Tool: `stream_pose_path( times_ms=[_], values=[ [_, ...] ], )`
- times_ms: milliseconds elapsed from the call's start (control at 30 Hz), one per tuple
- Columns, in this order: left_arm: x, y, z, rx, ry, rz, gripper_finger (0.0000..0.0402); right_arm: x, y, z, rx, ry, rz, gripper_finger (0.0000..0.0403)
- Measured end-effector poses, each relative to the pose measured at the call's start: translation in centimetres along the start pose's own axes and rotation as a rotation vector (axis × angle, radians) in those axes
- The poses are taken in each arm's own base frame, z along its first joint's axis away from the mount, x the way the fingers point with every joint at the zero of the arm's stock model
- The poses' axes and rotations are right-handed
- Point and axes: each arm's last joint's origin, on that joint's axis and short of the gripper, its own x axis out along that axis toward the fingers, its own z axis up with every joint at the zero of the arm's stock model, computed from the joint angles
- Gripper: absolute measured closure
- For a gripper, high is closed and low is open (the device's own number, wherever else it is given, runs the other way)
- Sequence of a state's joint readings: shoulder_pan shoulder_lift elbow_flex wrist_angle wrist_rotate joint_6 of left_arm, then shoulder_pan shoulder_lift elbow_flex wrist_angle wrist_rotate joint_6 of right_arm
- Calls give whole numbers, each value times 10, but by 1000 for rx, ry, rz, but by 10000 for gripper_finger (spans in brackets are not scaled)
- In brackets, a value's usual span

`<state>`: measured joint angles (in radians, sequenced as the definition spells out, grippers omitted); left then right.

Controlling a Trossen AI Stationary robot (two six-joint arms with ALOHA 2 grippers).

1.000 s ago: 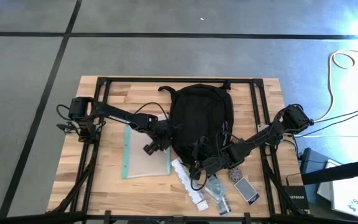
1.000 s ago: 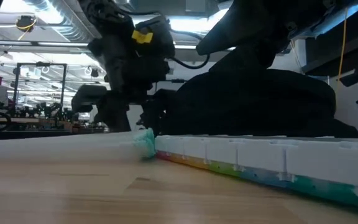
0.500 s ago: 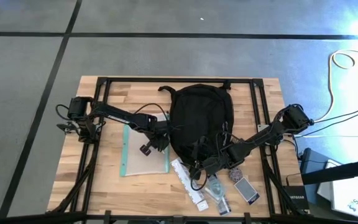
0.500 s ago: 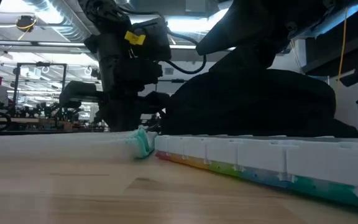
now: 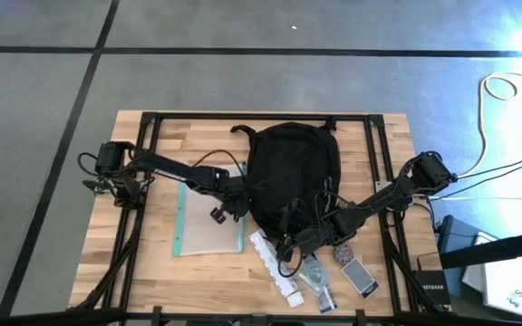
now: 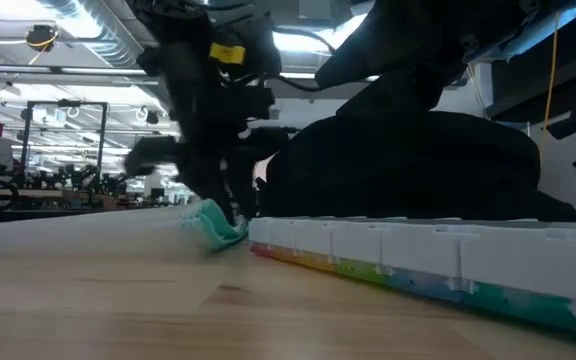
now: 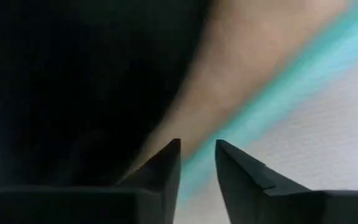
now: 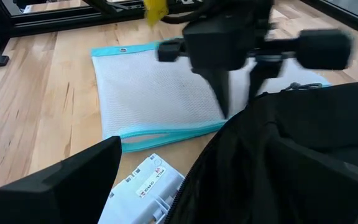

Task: Unpack backpack
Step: Open the transparent zipper bag

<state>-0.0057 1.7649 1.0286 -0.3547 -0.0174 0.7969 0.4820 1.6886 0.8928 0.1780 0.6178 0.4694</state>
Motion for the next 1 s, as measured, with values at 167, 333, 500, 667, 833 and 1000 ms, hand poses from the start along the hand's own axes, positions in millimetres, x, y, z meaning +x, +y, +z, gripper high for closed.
stream_pose_path(
  times_ms=[167,333,500,667,833,1000],
  values=[
    [0,7,-2,15,-4,52,241,0,0,0,-1,2,-1,13],
    [6,11,-21,41,114,5,190,0,0,0,-1,2,-1,13],
    [-2,19,-28,6,147,-89,148,0,0,0,-1,2,-1,13],
    [-5,25,-31,4,121,-143,130,0,0,0,-1,1,-1,13],
    [-3,26,-32,1,121,-140,129,0,0,0,-2,2,-1,13],
    [14,23,-36,12,159,-185,129,0,0,-1,-3,3,-2,13]
  ],
)
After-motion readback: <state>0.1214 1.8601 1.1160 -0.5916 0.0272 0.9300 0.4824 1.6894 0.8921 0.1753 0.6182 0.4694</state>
